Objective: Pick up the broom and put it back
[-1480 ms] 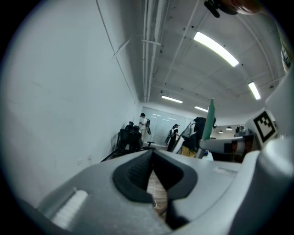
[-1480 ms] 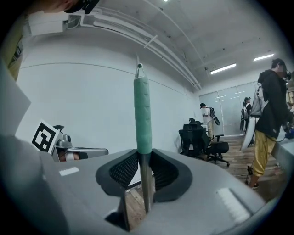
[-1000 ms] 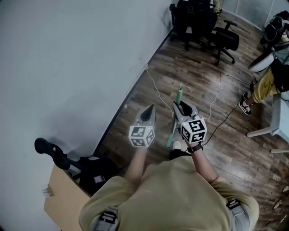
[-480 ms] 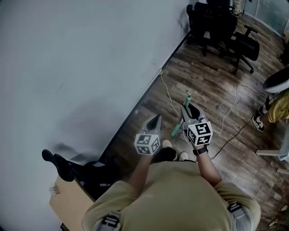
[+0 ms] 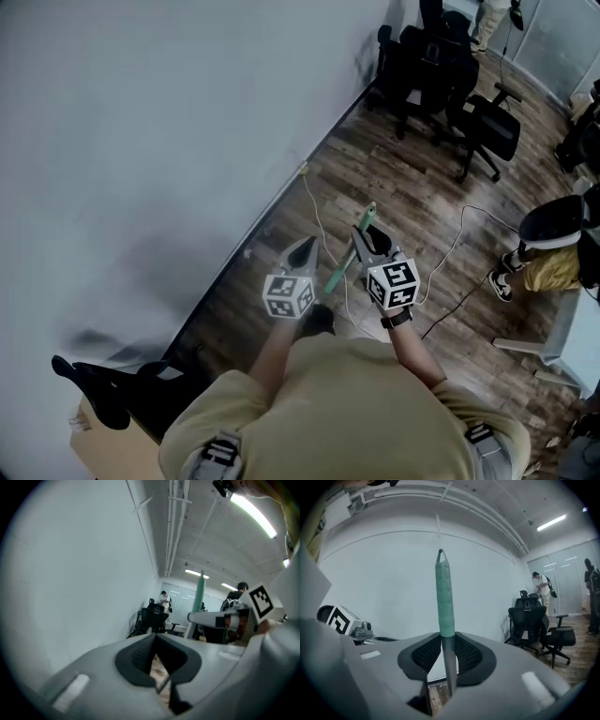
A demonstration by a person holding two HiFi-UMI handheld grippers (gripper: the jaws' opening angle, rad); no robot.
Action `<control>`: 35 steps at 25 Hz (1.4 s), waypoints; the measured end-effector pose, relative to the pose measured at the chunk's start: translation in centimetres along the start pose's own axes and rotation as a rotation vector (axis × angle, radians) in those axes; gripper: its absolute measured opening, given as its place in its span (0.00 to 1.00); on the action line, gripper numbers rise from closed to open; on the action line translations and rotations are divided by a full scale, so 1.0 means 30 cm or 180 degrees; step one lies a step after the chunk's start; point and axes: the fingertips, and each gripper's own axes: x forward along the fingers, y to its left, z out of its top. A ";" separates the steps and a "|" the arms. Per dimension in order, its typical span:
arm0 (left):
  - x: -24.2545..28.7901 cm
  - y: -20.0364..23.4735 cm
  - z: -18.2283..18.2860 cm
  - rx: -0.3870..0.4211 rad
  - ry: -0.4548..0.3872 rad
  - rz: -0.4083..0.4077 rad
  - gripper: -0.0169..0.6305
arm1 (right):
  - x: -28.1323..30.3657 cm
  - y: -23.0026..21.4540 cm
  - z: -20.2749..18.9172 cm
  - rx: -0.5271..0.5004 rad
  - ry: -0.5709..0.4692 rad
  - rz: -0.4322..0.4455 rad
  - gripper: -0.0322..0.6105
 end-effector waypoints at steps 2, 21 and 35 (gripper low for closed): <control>0.048 0.098 0.043 -0.0026 -0.0070 0.0009 0.03 | 0.109 0.003 0.037 -0.0078 0.0010 0.0047 0.19; 0.002 0.940 0.006 -0.0456 -0.0387 0.1418 0.03 | 1.025 0.309 -0.254 -0.0859 0.0872 0.1360 0.19; 0.010 1.393 -0.244 -0.1087 -0.0076 0.2444 0.03 | 1.517 0.505 -0.608 -0.1058 0.1675 0.2277 0.20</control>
